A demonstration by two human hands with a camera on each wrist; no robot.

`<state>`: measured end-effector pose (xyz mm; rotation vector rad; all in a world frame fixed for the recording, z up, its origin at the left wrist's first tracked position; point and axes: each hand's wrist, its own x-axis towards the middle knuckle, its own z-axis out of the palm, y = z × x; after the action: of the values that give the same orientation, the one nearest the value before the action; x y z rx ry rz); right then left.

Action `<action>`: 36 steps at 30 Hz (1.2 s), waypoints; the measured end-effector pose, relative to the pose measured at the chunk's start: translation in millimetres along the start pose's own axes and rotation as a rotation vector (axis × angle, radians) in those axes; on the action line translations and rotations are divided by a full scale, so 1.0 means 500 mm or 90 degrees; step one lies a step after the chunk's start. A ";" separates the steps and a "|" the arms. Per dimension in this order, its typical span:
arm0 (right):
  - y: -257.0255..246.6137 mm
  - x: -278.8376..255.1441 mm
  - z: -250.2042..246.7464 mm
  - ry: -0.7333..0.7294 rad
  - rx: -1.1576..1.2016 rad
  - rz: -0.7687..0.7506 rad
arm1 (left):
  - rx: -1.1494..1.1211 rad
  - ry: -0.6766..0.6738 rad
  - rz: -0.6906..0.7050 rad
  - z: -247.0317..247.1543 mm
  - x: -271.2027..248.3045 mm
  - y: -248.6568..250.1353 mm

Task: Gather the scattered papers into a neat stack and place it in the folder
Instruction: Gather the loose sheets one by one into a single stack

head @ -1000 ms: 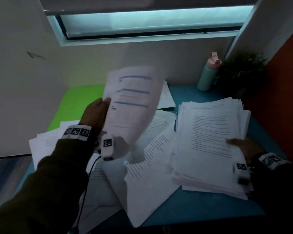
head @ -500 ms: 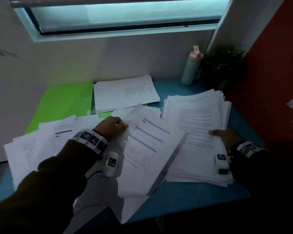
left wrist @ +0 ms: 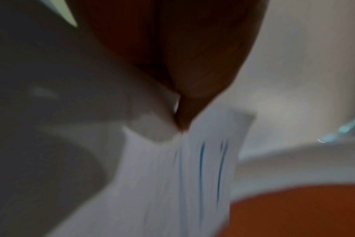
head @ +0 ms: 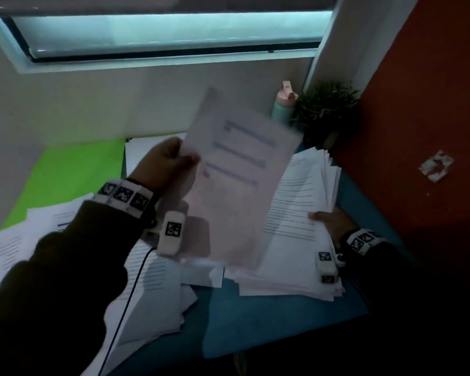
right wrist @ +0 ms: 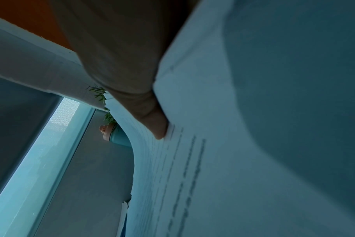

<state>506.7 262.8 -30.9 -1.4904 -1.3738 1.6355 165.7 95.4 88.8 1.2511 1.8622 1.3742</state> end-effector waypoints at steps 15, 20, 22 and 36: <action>-0.011 -0.019 0.005 0.001 0.014 -0.028 | 0.200 -0.004 -0.204 0.317 -0.004 -0.090; 0.006 -0.015 -0.001 -0.102 0.014 -0.031 | 0.019 -0.115 -0.149 0.331 -0.026 -0.074; -0.002 -0.018 0.002 -0.102 0.040 -0.025 | 0.044 -0.050 -0.173 0.290 -0.015 -0.073; -0.031 -0.012 0.054 -0.117 0.057 -0.026 | 0.622 0.091 -0.550 -0.186 -0.139 -0.190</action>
<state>479.4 254.1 -17.5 -1.2787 -1.3969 1.8200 85.7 -15.3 26.2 0.4919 2.8001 0.0525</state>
